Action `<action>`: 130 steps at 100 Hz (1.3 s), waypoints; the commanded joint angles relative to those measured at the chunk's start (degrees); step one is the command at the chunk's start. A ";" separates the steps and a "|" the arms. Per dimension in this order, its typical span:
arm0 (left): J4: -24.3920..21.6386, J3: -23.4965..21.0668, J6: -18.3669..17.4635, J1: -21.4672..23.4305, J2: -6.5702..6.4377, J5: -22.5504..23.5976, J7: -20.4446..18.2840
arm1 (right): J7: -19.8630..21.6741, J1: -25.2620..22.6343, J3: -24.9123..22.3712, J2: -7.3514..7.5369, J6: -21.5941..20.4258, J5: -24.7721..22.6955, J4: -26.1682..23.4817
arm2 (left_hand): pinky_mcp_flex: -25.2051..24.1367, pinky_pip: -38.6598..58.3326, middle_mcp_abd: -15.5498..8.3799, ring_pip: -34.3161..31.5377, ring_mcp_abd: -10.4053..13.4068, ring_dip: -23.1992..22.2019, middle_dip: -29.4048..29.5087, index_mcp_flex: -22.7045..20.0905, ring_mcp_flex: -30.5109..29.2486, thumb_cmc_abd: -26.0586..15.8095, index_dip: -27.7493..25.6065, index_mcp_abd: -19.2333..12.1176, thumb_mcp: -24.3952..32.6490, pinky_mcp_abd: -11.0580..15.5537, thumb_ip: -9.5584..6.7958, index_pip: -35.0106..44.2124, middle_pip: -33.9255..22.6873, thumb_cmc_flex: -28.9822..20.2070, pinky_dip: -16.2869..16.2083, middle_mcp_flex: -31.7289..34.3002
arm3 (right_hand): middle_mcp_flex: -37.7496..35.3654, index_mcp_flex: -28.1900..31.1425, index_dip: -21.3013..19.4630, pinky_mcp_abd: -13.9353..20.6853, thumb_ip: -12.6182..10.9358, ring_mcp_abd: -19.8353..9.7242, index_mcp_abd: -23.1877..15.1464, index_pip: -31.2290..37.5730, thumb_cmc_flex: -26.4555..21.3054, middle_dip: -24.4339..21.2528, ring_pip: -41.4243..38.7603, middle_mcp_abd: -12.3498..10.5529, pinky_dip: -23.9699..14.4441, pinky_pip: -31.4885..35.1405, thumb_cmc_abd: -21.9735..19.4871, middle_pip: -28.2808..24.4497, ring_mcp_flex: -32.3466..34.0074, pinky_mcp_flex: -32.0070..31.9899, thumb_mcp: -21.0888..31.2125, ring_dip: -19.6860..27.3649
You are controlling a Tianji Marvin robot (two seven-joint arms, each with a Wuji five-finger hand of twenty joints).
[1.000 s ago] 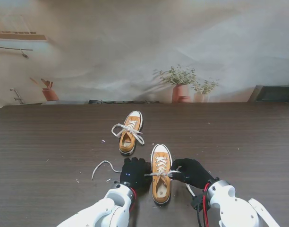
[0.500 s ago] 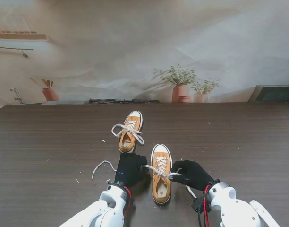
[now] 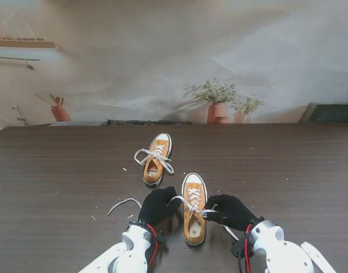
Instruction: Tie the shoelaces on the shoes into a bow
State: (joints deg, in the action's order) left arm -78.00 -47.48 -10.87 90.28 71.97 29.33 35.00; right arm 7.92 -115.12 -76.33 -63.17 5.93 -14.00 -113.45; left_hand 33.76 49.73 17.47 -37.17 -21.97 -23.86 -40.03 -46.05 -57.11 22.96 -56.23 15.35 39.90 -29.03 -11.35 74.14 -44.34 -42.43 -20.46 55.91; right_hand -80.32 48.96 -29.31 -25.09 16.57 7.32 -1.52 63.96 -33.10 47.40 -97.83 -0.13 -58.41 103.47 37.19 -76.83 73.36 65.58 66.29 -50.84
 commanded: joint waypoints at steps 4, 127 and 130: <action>0.78 0.24 -1.41 -0.11 0.73 0.26 0.56 | 0.98 -0.19 0.05 0.33 0.39 -0.03 -0.44 | 6.50 5.67 0.17 -3.98 0.62 -1.92 -4.03 -0.71 -5.46 -0.68 -2.68 5.45 -2.22 -5.83 -1.47 1.79 -3.91 -0.80 1.74 0.60 | -2.79 2.74 -1.66 0.18 0.68 -0.24 -1.07 0.62 -1.25 0.63 -4.99 0.55 0.46 16.51 -0.65 -1.18 1.45 2.15 0.68 -0.22; -11.72 -7.36 18.60 9.11 -2.63 3.37 -8.08 | -9.90 0.72 -0.40 -2.25 6.55 -3.24 7.13 | 30.23 70.25 -3.88 -65.30 12.95 -12.30 -10.40 -7.19 -15.61 -9.97 -8.18 0.25 -11.61 25.10 -2.57 0.02 -35.53 0.06 -34.39 22.28 | -2.84 11.82 -9.27 -3.62 -1.69 2.22 7.06 4.99 5.90 2.11 -6.63 1.16 -10.01 16.51 -1.73 -12.85 1.22 2.10 7.05 -7.22; -11.84 -7.48 18.63 9.28 -2.65 3.27 -8.21 | -10.00 0.61 -0.38 -2.26 6.88 -3.48 7.15 | 30.23 70.25 -3.89 -65.30 12.95 -12.29 -10.38 -7.14 -15.61 -10.12 -8.25 0.22 -11.76 25.10 -2.48 0.01 -35.55 -0.05 -34.38 22.28 | -2.84 11.88 -9.27 -3.49 -1.71 2.14 7.09 4.99 5.95 2.09 -6.61 1.12 -10.00 16.51 -1.89 -12.86 1.23 2.12 7.03 -7.24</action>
State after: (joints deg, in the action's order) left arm -89.30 -54.77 7.62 98.92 69.62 32.72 27.51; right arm -2.82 -113.69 -76.65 -65.53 11.97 -17.04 -106.69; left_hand 61.39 105.54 11.28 -96.82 -14.65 -34.21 -51.14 -51.16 -72.39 15.66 -63.21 13.95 29.37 -24.91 -14.78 73.93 -74.30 -41.29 -53.74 70.99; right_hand -80.33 58.35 -37.13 -28.72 16.56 9.96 4.38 66.82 -28.93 48.81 -98.48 1.46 -67.38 103.49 35.00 -85.57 73.36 65.58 70.32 -57.00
